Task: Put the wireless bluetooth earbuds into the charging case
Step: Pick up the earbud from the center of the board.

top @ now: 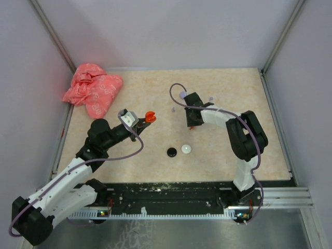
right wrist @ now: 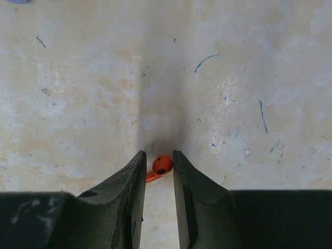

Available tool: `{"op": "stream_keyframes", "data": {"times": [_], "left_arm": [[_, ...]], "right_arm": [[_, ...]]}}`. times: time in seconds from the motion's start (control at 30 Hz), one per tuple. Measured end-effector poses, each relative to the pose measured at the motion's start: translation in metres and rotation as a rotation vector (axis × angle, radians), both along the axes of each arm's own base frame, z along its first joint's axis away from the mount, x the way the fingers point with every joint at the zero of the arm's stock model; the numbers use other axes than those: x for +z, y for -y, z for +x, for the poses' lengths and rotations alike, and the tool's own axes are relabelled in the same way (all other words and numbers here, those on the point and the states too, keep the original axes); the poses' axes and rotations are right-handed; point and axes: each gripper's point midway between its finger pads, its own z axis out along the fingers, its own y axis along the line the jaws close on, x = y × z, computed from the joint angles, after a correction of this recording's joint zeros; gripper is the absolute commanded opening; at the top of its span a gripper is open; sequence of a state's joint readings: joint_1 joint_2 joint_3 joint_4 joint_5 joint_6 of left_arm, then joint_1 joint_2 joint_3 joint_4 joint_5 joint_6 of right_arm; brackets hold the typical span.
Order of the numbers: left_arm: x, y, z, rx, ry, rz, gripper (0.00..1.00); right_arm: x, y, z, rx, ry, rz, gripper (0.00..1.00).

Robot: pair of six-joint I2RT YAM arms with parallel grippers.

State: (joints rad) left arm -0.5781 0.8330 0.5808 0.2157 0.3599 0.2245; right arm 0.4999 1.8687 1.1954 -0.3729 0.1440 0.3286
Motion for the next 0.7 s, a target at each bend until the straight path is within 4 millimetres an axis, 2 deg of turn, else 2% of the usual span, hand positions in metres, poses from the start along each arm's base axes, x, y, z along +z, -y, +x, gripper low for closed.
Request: {"op": "stream_keyframes", "data": {"times": [0.27, 0.5, 0.6, 0.7], "left_arm": [[0.000, 0.000, 0.000, 0.000, -0.001, 0.000, 0.00], [-0.002, 0.001, 0.001, 0.000, -0.006, 0.003, 0.01], [-0.005, 0.002, 0.002, -0.001, -0.015, 0.008, 0.00], [-0.012, 0.003, 0.004, -0.002, -0.032, 0.019, 0.01]], "right_arm": [[-0.001, 0.001, -0.001, 0.022, 0.004, -0.052, 0.22], [0.000, 0.000, -0.001, 0.037, 0.009, -0.092, 0.13], [0.000, -0.002, -0.002, 0.048, 0.013, -0.104, 0.08], [0.002, -0.006, -0.007, 0.065, 0.011, -0.111, 0.07]]}}
